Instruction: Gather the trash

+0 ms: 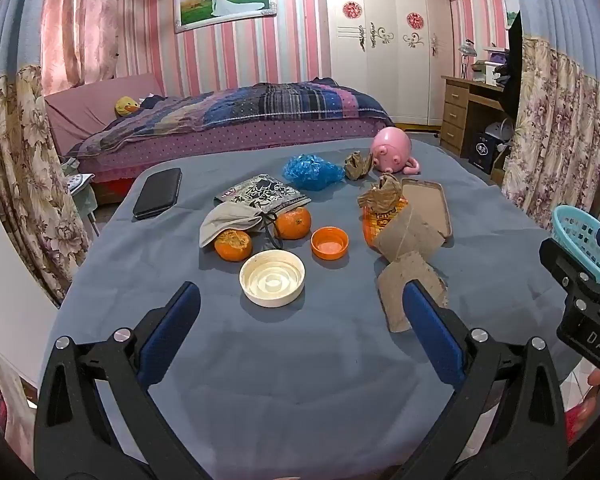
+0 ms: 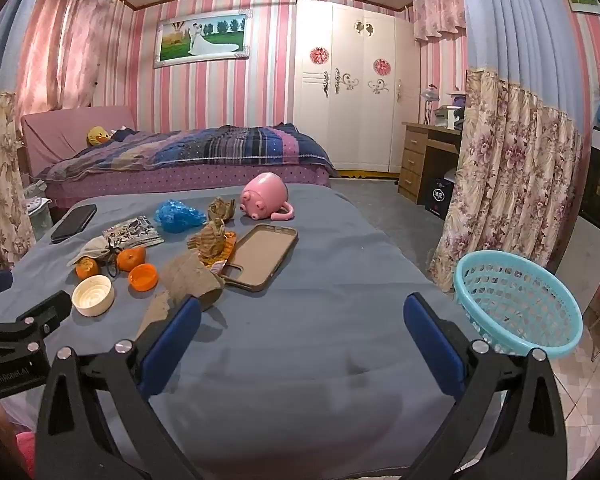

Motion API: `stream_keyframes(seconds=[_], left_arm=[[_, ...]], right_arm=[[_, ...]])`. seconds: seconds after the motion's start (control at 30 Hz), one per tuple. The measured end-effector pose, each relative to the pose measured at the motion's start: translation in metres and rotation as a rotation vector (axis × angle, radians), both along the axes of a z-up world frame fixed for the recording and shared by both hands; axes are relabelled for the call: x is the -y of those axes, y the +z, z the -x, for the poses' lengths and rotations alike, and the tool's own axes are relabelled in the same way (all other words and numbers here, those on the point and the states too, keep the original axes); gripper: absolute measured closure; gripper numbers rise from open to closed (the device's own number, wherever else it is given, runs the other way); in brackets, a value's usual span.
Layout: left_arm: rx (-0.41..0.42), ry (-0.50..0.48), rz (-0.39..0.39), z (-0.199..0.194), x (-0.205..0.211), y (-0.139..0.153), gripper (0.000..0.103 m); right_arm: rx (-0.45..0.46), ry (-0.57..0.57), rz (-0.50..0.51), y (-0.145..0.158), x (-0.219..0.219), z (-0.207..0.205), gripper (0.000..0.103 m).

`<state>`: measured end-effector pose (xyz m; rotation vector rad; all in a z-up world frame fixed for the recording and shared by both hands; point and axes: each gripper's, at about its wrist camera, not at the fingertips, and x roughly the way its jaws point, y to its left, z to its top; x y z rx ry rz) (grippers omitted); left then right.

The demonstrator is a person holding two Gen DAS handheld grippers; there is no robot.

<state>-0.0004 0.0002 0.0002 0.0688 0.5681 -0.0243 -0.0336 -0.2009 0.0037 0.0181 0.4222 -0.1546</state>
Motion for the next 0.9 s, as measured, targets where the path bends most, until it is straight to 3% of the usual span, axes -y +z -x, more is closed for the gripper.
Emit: stream_keyframes(seconds=[0.9], left_arm=[[0.003, 0.015, 0.000, 0.004, -0.003, 0.005, 0.005]], right_arm=[[0.011, 0.016, 0.002, 0.008, -0.001, 0.002, 0.004]])
